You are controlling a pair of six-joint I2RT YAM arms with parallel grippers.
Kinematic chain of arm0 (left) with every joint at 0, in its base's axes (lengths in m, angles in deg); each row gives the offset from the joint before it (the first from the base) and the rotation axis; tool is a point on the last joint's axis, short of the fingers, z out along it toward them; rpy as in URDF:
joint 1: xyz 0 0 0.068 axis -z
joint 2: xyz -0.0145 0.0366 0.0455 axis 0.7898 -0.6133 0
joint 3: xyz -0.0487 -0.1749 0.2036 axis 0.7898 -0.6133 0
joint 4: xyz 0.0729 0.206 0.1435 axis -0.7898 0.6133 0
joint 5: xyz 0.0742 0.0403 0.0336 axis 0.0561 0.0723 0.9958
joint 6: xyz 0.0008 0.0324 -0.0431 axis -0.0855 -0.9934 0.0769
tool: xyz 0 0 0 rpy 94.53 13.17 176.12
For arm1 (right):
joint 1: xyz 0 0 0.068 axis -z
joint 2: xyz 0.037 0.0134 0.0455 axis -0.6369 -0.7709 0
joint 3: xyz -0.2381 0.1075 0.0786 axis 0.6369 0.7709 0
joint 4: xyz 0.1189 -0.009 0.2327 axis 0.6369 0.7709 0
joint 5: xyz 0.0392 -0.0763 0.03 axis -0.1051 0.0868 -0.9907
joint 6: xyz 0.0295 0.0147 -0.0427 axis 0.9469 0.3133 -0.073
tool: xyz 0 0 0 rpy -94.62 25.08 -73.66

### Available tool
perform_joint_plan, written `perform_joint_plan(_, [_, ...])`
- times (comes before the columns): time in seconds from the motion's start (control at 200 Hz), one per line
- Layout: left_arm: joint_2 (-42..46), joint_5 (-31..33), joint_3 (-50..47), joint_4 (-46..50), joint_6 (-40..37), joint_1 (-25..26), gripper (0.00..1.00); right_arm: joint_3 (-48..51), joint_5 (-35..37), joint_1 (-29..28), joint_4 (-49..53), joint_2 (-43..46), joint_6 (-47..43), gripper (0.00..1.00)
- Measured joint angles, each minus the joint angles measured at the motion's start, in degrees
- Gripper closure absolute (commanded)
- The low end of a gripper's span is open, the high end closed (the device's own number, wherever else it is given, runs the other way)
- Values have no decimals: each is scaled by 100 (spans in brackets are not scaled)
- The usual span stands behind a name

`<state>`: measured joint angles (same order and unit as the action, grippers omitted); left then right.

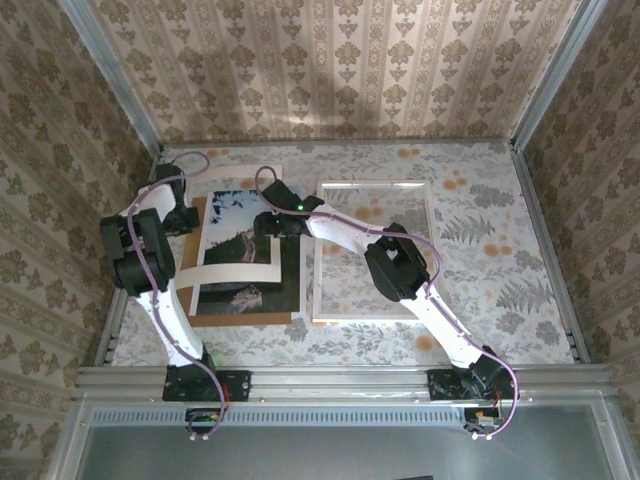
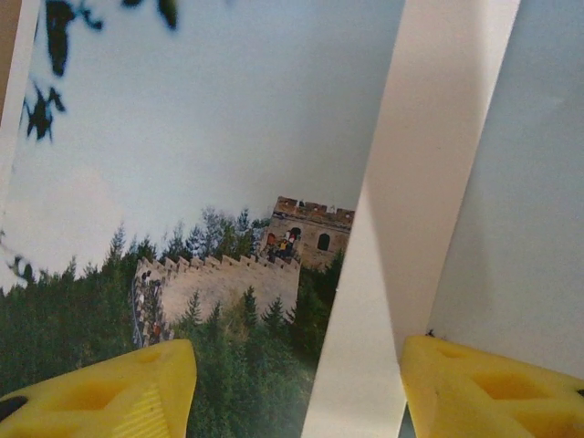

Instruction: Put the photo into the frame

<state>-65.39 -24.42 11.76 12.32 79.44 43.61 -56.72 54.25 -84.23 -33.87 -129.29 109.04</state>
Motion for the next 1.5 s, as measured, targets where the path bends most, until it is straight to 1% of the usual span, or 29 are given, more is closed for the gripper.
perform_joint_plan(0.13, [39, 308, 85, 190, -17, 151, 100, 264, -37, 44, 116, 343, -157, 21])
perform_joint_plan(0.225, [201, 542, 120, 310, -17, 328, 100, 678, -61, 116, 188, 914, -291, 18])
perform_joint_plan(0.305, [378, 708, 181, 382, -17, 492, 100, 1158, -138, 245, 264, 1580, -446, 15])
perform_joint_plan(0.44, [748, 931, 264, 448, -15, 800, 100, 2105, -389, 691, 238, 2855, -599, 13])
perform_joint_plan(0.49, [894, 1012, 278, 470, -13, 929, 100, 2452, -619, 946, 160, 3285, -592, 12])
perform_joint_plan(0.57, [1102, 1158, 293, 507, -9, 1150, 100, 2824, -1099, 1300, -79, 3692, -527, 12])
perform_joint_plan(0.66, [1235, 1325, 345, 533, 7, 1438, 100, 3018, -1617, 1543, -407, 3792, -326, 12])
perform_joint_plan(0.775, [1327, 1464, 356, 588, 48, 1753, 100, 3281, -2249, 1539, -894, 3781, 37, 15])
perform_joint_plan(0.875, [1340, 1582, 361, 654, 90, 1926, 100, 3670, -2599, 1534, -1434, 3794, 385, 17])
perform_joint_plan(1.02, [1340, 1707, 398, 756, 120, 2083, 100, 4323, -2708, 1606, -1864, 3976, 772, 21])
perform_joint_plan(1.18, [1340, 1749, 455, 785, 140, 2240, 100, 4695, -2734, 1700, -2326, 4225, 1137, 31])
perform_joint_plan(1.4, [1338, 1792, 553, 826, 153, 2299, 100, 5224, -2756, 1895, -2743, 4677, 1403, 33])
perform_joint_plan(1.5, [1338, 1803, 557, 831, 157, 2312, 100, 5418, -2758, 1963, -2909, 4800, 1526, 32])
